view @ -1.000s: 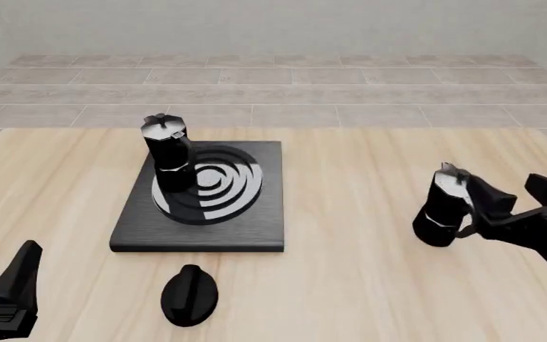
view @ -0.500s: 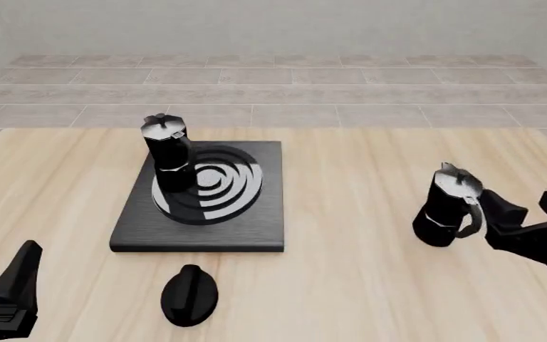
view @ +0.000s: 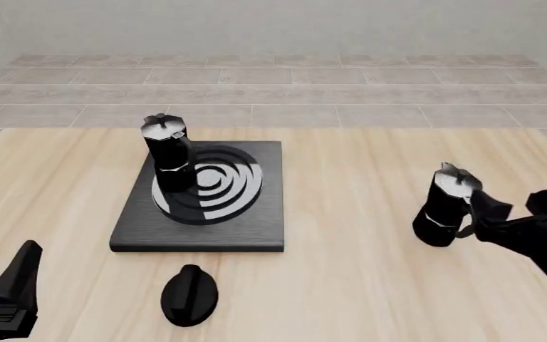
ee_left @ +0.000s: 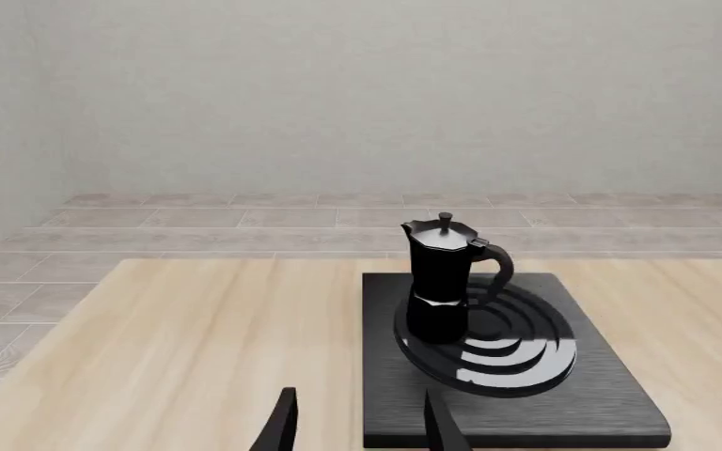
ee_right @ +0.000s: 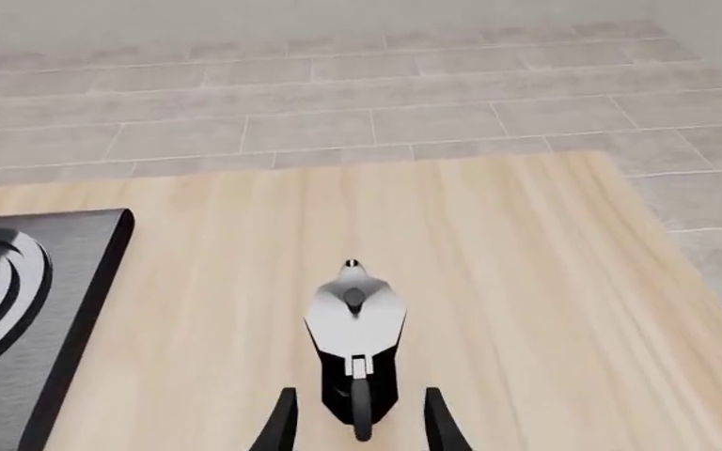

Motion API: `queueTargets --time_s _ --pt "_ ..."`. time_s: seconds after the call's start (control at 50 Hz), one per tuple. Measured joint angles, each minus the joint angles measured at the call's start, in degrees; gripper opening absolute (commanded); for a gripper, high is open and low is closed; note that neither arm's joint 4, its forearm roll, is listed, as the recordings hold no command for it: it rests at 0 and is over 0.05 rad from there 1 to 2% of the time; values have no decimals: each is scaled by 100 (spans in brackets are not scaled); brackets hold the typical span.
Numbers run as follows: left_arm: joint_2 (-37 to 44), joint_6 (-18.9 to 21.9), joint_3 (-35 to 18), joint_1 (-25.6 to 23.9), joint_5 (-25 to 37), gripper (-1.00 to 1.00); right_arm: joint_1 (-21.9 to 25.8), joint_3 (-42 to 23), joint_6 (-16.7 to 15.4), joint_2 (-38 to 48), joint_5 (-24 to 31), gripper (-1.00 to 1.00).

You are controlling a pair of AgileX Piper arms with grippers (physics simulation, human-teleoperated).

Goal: Put both moka pots on the stove.

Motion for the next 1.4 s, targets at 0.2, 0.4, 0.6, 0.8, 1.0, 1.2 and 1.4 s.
queueTargets --time_s 0.2,0.4,0.6,0.8,1.0,1.2,1.4 --pt "0 0 0 0 0 100 -33 81 -26 334 -332 100" --pt "0 0 0 0 0 100 -79 170 -58 698 -699 100" --pt "0 0 0 0 0 100 -101 191 -102 1028 -1010 100" --pt "0 0 0 0 0 100 -71 178 -135 1360 -1333 100" --pt "0 0 0 0 0 100 -15 199 -123 1667 -1607 100" --pt "0 0 0 0 0 100 1 231 -85 2012 -1866 100" --pt "0 0 0 0 0 100 2 245 -46 2294 -2062 100"
